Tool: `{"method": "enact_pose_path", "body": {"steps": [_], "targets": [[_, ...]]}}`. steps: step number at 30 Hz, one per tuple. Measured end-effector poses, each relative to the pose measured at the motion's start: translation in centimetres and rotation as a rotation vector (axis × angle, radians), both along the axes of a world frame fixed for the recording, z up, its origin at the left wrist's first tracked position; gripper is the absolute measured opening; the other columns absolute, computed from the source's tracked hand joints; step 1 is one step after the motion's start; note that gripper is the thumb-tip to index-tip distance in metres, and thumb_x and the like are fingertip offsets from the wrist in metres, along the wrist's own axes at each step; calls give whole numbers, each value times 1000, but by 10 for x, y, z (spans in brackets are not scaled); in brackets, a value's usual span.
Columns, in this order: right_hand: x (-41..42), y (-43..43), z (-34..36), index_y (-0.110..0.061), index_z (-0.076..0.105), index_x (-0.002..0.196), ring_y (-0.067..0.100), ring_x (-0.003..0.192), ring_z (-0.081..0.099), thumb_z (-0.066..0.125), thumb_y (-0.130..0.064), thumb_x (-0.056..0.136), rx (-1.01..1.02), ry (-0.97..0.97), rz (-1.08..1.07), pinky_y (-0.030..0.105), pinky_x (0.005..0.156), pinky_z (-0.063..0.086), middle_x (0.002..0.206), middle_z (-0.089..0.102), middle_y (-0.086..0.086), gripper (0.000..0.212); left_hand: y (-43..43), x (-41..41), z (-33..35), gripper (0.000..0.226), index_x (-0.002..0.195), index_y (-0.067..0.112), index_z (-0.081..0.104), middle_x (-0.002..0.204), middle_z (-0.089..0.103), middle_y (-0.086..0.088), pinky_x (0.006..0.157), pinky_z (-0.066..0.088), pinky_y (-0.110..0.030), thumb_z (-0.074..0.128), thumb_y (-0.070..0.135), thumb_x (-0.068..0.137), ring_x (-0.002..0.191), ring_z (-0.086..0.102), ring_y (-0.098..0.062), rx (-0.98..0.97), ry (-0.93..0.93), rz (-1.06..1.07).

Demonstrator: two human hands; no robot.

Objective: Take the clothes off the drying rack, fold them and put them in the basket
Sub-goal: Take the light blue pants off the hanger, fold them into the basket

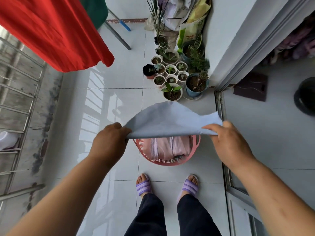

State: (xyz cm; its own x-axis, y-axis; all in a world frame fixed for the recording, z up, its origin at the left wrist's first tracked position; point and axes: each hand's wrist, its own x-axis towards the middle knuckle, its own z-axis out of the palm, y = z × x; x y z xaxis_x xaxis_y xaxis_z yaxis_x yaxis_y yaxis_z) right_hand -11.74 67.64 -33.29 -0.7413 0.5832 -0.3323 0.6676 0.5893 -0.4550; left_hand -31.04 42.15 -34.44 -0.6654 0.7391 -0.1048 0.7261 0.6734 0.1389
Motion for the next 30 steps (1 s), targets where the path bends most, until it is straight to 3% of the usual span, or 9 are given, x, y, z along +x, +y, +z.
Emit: {"method": "enact_pose_path", "body": {"steps": [2, 6, 12, 14, 16, 18, 21, 26, 30], "targets": [[12, -5, -25, -21, 69, 121, 38, 104, 56, 58, -6, 93, -26, -87, 33, 33, 83, 44, 105, 53, 16, 34, -7, 12, -20, 9, 87, 23, 73, 72, 59, -4, 50, 35, -27, 74, 22, 78, 61, 63, -32, -93, -4, -38], [36, -19, -77, -36, 57, 135, 32, 117, 51, 49, -11, 97, -102, -355, 100, 31, 92, 44, 117, 54, 12, 46, -23, 34, -71, 26, 115, 30, 59, 100, 64, 0, 67, 44, -29, 39, 36, 99, 90, 67, -27, -434, -147, -46], [67, -47, -118, -31, 54, 138, 28, 138, 34, 52, -18, 98, -239, -475, 53, 32, 110, 34, 149, 38, 9, 41, -39, 61, -114, 26, 114, 32, 62, 108, 64, 3, 71, 40, -26, 41, 31, 99, 101, 64, -21, -637, -321, -16], [74, -50, -121, -34, 49, 141, 27, 147, 15, 48, -17, 100, -192, -511, 106, 31, 117, 25, 159, 19, 8, 44, -47, 66, -124, 19, 106, 32, 67, 100, 63, 2, 68, 41, -27, 51, 31, 95, 96, 64, -23, -600, -311, -42], [80, -52, -127, -42, 50, 138, 29, 150, 3, 43, -14, 100, -165, -499, 160, 32, 119, 21, 164, 7, 5, 47, -56, 68, -131, 8, 78, 30, 73, 78, 63, 1, 57, 44, -27, 78, 28, 72, 77, 65, -24, -568, -269, -93], [83, -54, -130, -43, 53, 135, 30, 151, -3, 43, -13, 99, -154, -504, 196, 36, 119, 21, 165, 3, 4, 48, -65, 68, -139, 23, 57, 28, 71, 63, 62, 2, 50, 50, -26, 89, 24, 44, 65, 65, -24, -562, -225, -117], [84, -52, -133, -40, 57, 132, 31, 150, -6, 45, -13, 97, -95, -510, 270, 39, 118, 23, 165, 2, 3, 45, -67, 70, -143, 29, 51, 29, 69, 60, 64, 5, 48, 52, -27, 92, 25, 33, 62, 66, -23, -520, -247, -150], [76, -42, -136, -23, 76, 101, 40, 145, 24, 63, 1, 79, 14, -371, 320, 50, 101, 45, 153, 42, 4, 35, -62, 60, -139, 5, 71, 25, 72, 71, 65, 9, 64, 52, -30, 75, 27, 75, 82, 63, -20, -424, -337, -144], [42, -17, -124, -14, 79, 79, 52, 122, 52, 77, 17, 51, 172, -165, 297, 57, 79, 57, 129, 64, 16, 42, -34, 26, -126, 20, 99, 23, 73, 99, 70, 6, 85, 51, -32, 57, 32, 93, 105, 61, -19, -289, -256, -83]]}}
